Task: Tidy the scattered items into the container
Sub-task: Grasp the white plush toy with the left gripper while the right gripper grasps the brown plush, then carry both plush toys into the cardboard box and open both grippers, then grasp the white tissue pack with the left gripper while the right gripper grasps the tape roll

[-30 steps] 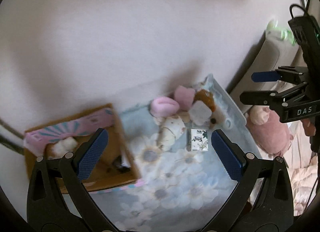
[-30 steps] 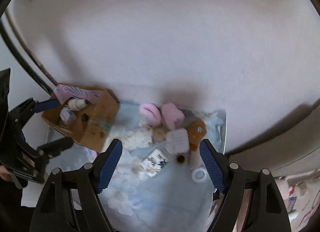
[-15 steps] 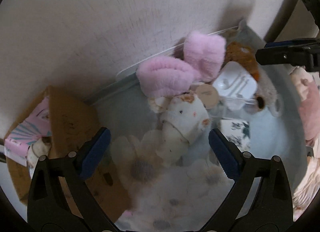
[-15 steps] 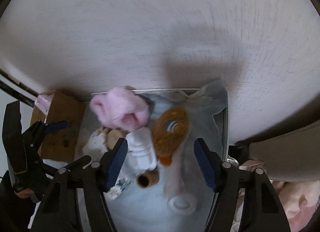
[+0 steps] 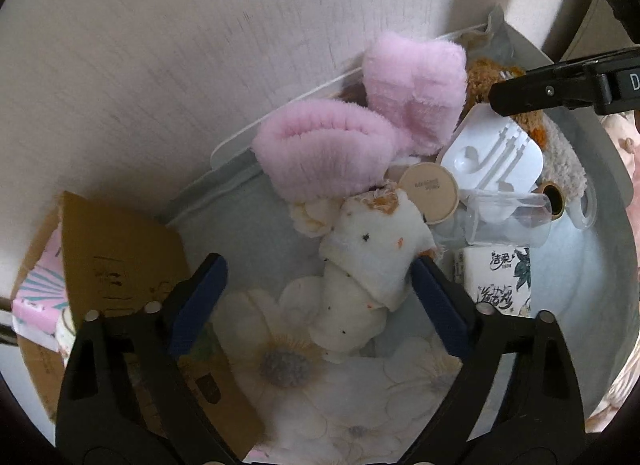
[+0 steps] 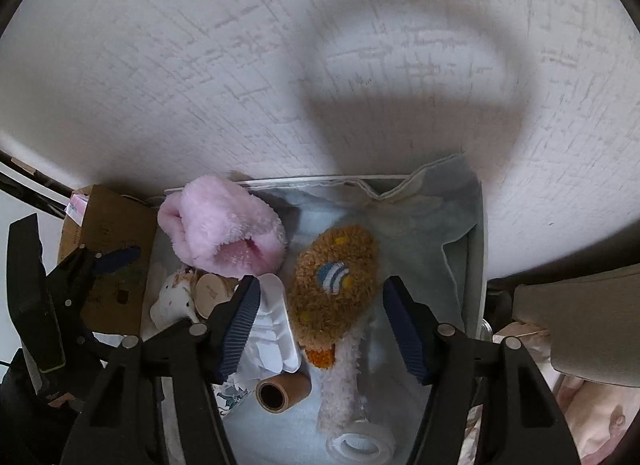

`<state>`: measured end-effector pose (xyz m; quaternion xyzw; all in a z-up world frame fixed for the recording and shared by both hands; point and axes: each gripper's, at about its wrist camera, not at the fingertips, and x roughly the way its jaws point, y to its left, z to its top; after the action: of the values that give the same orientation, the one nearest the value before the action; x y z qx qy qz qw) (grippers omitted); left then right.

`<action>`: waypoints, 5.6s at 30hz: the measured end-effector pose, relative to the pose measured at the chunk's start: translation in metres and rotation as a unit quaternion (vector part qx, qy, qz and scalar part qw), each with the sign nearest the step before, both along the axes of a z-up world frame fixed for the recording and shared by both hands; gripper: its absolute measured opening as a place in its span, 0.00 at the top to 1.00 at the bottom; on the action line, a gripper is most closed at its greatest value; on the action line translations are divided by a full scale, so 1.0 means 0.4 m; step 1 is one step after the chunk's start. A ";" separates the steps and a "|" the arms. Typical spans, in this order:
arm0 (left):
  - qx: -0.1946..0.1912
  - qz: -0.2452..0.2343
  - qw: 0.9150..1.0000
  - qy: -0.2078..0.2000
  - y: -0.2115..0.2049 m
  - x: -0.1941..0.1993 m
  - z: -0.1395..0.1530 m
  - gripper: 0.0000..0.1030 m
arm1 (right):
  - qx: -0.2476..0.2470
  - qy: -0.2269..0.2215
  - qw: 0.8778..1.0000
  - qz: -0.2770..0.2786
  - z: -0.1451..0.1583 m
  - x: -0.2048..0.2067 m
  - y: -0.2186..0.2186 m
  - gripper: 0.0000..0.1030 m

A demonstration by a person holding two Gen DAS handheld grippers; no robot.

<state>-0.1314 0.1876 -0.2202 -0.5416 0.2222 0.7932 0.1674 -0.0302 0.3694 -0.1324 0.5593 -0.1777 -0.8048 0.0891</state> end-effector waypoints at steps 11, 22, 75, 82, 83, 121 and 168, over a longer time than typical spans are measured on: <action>0.036 -0.027 0.998 -0.040 0.000 0.041 -0.014 0.62 | 0.007 0.001 1.000 0.005 -0.002 0.026 -0.043 0.73; 0.055 -0.031 0.998 -0.020 -0.028 0.096 0.076 0.73 | 0.038 0.040 0.998 -0.002 0.097 0.098 -0.114 0.74; 0.166 0.222 0.960 0.053 -0.891 -0.047 0.283 0.73 | 0.078 0.061 0.968 0.230 0.274 -0.176 -0.998 0.74; 0.141 0.221 0.965 0.029 -0.893 -0.051 0.252 0.72 | 0.103 0.043 0.967 0.228 0.239 -0.190 -1.030 0.52; 0.134 0.226 0.965 0.022 -0.896 -0.052 0.242 0.69 | 0.110 0.036 0.968 0.223 0.209 -0.201 -1.045 0.36; 0.164 0.105 0.972 0.130 -0.580 0.059 0.547 0.01 | 0.183 0.112 0.977 0.017 0.506 0.151 -0.454 0.29; 0.147 -0.032 0.989 0.018 0.083 0.162 -0.044 0.52 | 0.140 0.068 0.980 0.124 -0.049 0.158 -0.213 0.77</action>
<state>-0.0666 0.2207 -0.2377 -0.4894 0.1236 0.8212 0.2660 0.0330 0.2843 -0.1521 0.5279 0.0145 -0.8405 0.1211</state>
